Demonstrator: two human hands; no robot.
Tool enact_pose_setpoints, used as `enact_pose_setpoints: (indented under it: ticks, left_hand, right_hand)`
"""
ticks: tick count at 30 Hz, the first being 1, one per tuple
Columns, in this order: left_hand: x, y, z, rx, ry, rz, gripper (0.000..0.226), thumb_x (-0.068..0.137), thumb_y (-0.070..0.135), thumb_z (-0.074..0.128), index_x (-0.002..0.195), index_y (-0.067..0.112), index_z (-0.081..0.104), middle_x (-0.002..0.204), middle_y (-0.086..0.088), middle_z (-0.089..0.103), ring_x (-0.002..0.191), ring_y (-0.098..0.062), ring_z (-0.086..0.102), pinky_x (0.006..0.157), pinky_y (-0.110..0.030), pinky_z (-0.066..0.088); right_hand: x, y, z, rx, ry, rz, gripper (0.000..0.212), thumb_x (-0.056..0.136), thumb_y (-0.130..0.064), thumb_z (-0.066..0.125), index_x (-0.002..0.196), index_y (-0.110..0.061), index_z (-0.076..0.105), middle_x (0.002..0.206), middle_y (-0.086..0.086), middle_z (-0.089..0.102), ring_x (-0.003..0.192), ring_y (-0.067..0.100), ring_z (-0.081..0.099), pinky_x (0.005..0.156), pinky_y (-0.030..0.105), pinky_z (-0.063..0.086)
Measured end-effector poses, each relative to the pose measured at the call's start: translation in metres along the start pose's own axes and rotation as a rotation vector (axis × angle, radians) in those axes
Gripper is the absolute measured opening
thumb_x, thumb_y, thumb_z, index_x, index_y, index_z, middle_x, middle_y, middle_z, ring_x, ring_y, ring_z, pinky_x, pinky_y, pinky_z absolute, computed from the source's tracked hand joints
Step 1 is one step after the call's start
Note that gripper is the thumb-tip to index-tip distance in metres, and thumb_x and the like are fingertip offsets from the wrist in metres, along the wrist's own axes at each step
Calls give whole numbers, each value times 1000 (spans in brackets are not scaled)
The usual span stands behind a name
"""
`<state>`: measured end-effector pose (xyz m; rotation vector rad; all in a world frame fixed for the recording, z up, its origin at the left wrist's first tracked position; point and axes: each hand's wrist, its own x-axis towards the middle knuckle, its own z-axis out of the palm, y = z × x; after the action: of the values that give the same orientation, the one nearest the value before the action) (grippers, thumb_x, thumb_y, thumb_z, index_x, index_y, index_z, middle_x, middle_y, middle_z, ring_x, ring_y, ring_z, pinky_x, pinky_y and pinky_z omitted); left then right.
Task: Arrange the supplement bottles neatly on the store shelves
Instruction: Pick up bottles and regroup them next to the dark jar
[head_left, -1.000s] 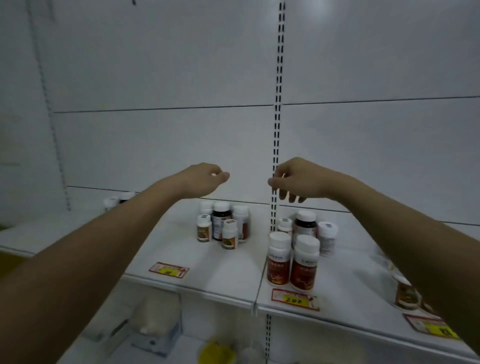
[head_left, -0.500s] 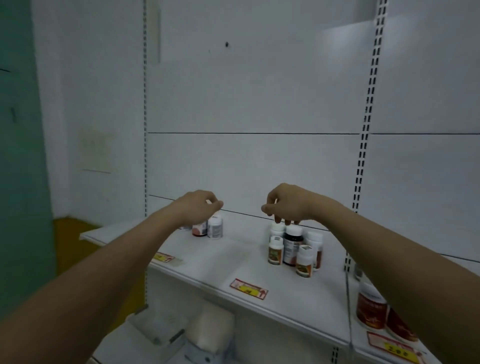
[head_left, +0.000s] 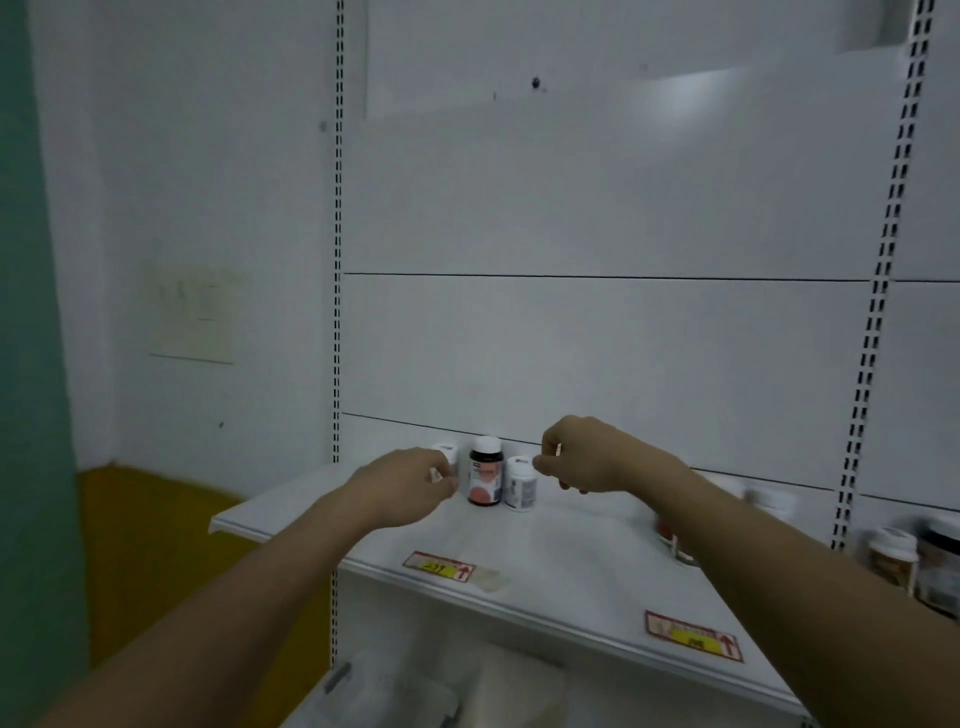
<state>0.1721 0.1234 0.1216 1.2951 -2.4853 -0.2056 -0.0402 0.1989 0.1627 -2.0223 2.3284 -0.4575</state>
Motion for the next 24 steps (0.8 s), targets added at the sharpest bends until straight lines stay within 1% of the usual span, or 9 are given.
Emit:
enact_pose_setpoints:
  ticks: [3,7,11,13,15,17,19,22,24]
  left_hand:
    - [11,-21,8,-43,45,14,32,97,48,45,119,30,59,120,4,63,102,-15,58,85,-32,48]
    - [28,-45,30,-70,38,6,34,96,52,44,119,31,59,120,4,63,104,-16,59,89,-34,49]
    - [59,-69,51,-91,-50,-19,38,94,55,45,120,31,57,124,4,62,108,-16,58,93,-36,48]
    - [76,-77,61,-120,-74,-24,37,95,53,46,120,30,57,123,4,62,107,-15,58,92,-35,47]
    - [92,-82,76,-185,-70,-22,35,95,50,47,120,29,58,120,4,62,105,-15,58,90,-33,48]
    - [106,-86,98,-326,-44,-40,31,96,46,49,119,28,60,118,5,62,103,-14,58,91,-34,49]
    - [122,-94,122,-455,23,-58,26,97,39,51,117,28,62,116,5,63,100,-12,59,91,-33,50]
    - [157,-110,134,-549,166,-85,19,97,30,53,113,27,63,111,4,65,95,-12,61,81,-27,49]
    - [189,-119,129,-587,261,-88,17,97,25,53,110,24,64,109,2,66,92,-14,61,73,-24,46]
  right_hand:
    - [15,-11,19,-21,-4,33,26,93,-34,53,87,-11,63,90,9,72,74,25,63,78,37,54]
    - [37,-12,40,-40,5,66,30,93,-35,53,96,-7,66,93,10,72,90,27,68,81,37,53]
    - [60,-1,68,-97,10,129,31,93,-39,52,98,-12,66,98,6,69,90,25,64,78,36,51]
    - [75,11,85,-36,42,164,29,92,-39,51,97,-14,66,97,6,68,87,24,65,77,38,52]
    - [87,24,109,122,133,208,23,92,-37,50,90,-19,64,92,2,68,83,21,65,78,38,54]
    - [97,31,144,328,259,273,16,93,-34,51,85,-24,61,87,-2,68,78,17,64,77,39,56]
    - [109,36,175,450,371,330,12,95,-30,52,87,-25,59,87,-4,65,76,12,61,76,37,56]
    - [141,47,176,549,531,378,11,95,-25,52,90,-20,60,87,-2,64,75,14,59,69,34,52]
    - [165,56,159,548,621,393,10,94,-23,51,91,-19,59,88,-3,61,78,17,58,67,32,45]
